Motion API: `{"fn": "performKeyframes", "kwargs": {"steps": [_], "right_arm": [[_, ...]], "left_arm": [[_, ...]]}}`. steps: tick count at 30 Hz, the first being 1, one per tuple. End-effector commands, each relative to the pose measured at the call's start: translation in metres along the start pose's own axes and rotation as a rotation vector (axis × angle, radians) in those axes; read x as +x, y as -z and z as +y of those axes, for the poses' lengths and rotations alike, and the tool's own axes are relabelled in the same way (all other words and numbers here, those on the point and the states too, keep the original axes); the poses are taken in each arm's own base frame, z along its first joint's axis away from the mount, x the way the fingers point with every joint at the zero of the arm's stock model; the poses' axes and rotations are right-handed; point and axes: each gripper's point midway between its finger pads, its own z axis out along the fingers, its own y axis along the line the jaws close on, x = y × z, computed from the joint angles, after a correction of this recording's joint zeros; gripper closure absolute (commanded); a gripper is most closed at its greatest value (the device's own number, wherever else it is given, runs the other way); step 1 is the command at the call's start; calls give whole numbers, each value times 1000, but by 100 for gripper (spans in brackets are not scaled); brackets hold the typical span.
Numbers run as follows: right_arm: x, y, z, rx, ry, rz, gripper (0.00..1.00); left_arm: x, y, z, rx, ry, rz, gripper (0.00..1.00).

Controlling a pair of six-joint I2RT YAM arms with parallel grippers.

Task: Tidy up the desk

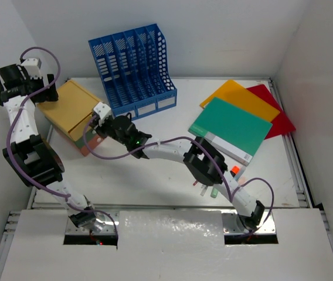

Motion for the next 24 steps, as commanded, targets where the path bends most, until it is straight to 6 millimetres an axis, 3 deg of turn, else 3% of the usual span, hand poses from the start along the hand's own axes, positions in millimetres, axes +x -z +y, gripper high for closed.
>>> {"fn": "performKeyframes", "kwargs": {"steps": [1, 2, 9, 10, 12, 13, 21, 22, 23, 24], "right_arm": [[-31, 18, 0, -1, 13, -36, 100], [-23, 25, -1, -2, 17, -19, 100], [-36, 57, 2, -34, 32, -16, 100], [-27, 63, 4, -41, 33, 7, 100], [-34, 70, 4, -43, 20, -4, 100], [-26, 75, 4, -46, 11, 13, 100], [-21, 81, 7, -59, -2, 33, 98], [-24, 83, 9, -68, -7, 29, 95], [-25, 85, 9, -71, -5, 34, 72], [-27, 86, 10, -77, -8, 32, 58]], "left_arm": [[-20, 17, 6, -66, -28, -60, 8], [-21, 17, 8, -78, -25, -63, 8], [-20, 19, 17, -132, -18, -55, 8], [-21, 21, 18, -138, -15, -57, 8], [-21, 21, 19, -143, -15, -57, 8], [-21, 21, 19, -145, -15, -57, 8], [-17, 21, 20, -150, -16, -41, 7], [-16, 21, 20, -151, -19, -39, 7], [-17, 22, 21, -155, -21, -41, 7], [-17, 23, 21, -157, -21, -42, 6]]}}
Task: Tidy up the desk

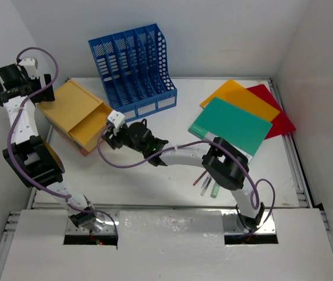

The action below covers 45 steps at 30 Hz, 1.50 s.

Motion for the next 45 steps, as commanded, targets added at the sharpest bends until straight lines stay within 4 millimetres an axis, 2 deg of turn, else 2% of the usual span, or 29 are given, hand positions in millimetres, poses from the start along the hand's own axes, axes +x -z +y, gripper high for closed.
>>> {"fn": "performKeyframes", "kwargs": {"steps": [1, 2, 4, 5, 6, 7, 8, 10, 11, 12, 13, 14, 15, 16, 17, 18, 19, 20, 21, 22, 23, 24, 26, 28, 29, 31, 33, 38, 45], "right_arm": [[-33, 14, 4, -26, -19, -49, 46], [-35, 18, 4, -29, -25, -49, 35], [-42, 34, 4, -31, -30, -49, 25], [-44, 41, 4, -33, -28, -45, 22], [-31, 51, 5, -35, -24, -11, 18], [-45, 65, 2, -28, -13, -14, 16], [-44, 74, -2, -14, -3, 5, 14], [-17, 100, -7, 10, 30, 121, 3], [-33, 117, -21, 78, 42, 118, 1], [-28, 130, -29, 119, 48, 157, 1], [-2, 152, -38, 162, 61, 270, 1], [-11, 175, -62, 285, 65, 286, 1], [1, 191, -73, 342, 41, 345, 1], [28, 220, -93, 408, 27, 488, 1], [33, 238, -106, 458, -12, 536, 1], [57, 265, -110, 502, -90, 662, 1], [71, 286, -129, 577, -143, 717, 1], [91, 309, -132, 614, -175, 772, 1], [104, 325, -135, 658, -224, 791, 6], [110, 329, -139, 682, -262, 763, 28], [119, 341, -149, 726, -312, 742, 42], [134, 354, -146, 759, -377, 727, 59], [137, 361, -162, 853, -432, 665, 84], [141, 368, -171, 937, -467, 651, 83], [140, 368, -174, 967, -485, 637, 76], [147, 372, -177, 1023, -500, 640, 74], [157, 372, -173, 1047, -556, 639, 67], [177, 367, -159, 1028, -653, 634, 69], [186, 363, -144, 1010, -664, 636, 68]], "left_arm": [[-19, 18, 2, -27, -19, -60, 5], [-21, 19, 2, -30, -20, -65, 2], [-23, 20, 3, -34, -17, -68, 0], [-25, 20, 4, -39, -17, -72, 0], [-26, 21, 5, -44, -16, -74, 0], [-28, 22, 5, -46, -12, -78, 0], [-30, 23, 6, -50, -13, -83, 0], [-32, 25, 8, -58, -8, -88, 0], [-37, 27, 10, -67, -9, -101, 0], [-40, 29, 11, -72, -6, -107, 0], [-43, 32, 11, -73, -4, -117, 0], [-50, 37, 12, -79, -2, -134, 0], [-53, 39, 12, -80, 1, -143, 1], [-58, 43, 12, -80, 1, -156, 0], [-62, 48, 13, -84, 2, -170, 0], [-65, 50, 12, -84, 9, -181, 0], [-67, 52, 12, -86, 13, -190, 0], [-71, 57, 13, -89, 16, -205, 0], [-73, 58, 13, -91, 27, -211, 0], [-76, 61, 12, -95, 31, -221, 0], [-76, 63, 13, -97, 36, -226, 0], [-81, 70, 12, -99, 37, -244, 0], [-84, 78, 9, -92, 34, -260, 0], [-84, 84, 8, -89, 33, -267, 1], [-86, 92, 7, -92, 27, -281, 0], [-83, 95, 5, -90, 23, -287, 1], [-80, 102, 3, -91, 13, -296, 1], [-82, 115, -1, -90, -5, -328, 0], [-82, 117, -2, -85, -1, -331, 1]]}}
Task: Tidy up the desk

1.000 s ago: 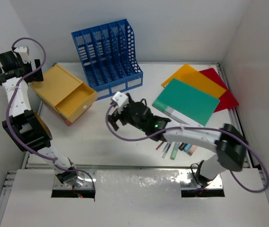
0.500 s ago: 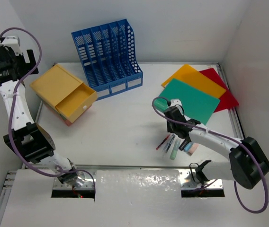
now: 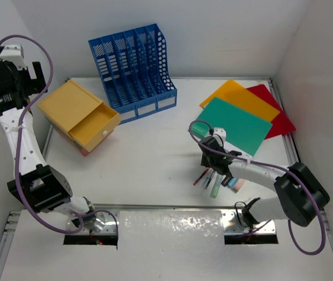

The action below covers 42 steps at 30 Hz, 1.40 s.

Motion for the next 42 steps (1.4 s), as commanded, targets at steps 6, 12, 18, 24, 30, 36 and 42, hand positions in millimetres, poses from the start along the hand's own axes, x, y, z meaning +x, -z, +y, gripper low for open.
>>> {"fn": "performKeyframes", "kwargs": {"steps": [6, 12, 18, 24, 30, 36, 42], "right_arm": [[0, 8, 12, 11, -14, -61, 64], [10, 8, 3, 49, -21, -55, 56], [12, 5, 2, 53, -26, -55, 55], [22, 0, 8, 25, -27, -21, 55], [33, -5, 12, 3, -37, 14, 56], [40, -11, 28, -67, -26, 45, 63], [39, -23, 66, -132, 65, 60, 82]], "left_arm": [[-16, 6, -8, 31, 3, -67, 0], [-16, 9, -8, 33, 2, -68, 0], [-17, 13, -9, 36, -9, -72, 0], [-20, 18, -11, 45, -10, -84, 0], [-22, 22, -11, 43, -13, -90, 1], [-24, 23, -11, 40, -14, -96, 0], [-25, 24, -10, 36, -16, -99, 0]]}}
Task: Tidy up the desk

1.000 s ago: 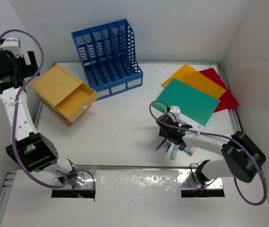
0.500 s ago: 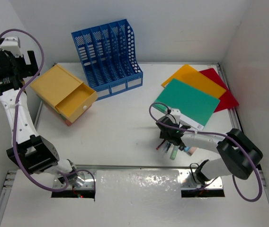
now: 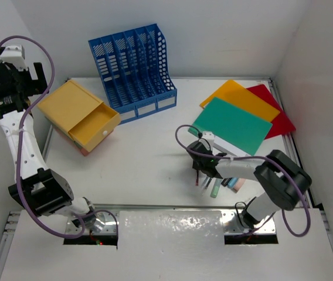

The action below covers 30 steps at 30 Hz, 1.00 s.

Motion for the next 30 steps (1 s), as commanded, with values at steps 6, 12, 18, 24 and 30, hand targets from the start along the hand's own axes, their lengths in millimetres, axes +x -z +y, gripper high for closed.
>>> {"fn": "performKeyframes", "kwargs": {"steps": [6, 12, 18, 24, 30], "right_arm": [[21, -13, 70, -277, 93, 91, 100], [-41, 26, 137, -606, 241, -132, 100], [-157, 110, 195, -833, 390, -576, 100], [-261, 203, 268, -1073, 431, -1059, 100], [-296, 225, 356, -1269, 506, -1275, 100]], "left_arm": [[-21, 17, 0, -16, -29, -69, 0], [-19, 18, 3, -32, -42, -62, 0], [-17, 14, 3, -35, -24, -63, 1], [-5, 0, 2, -23, 4, -21, 0], [16, -14, -1, -6, 23, 24, 0]]}}
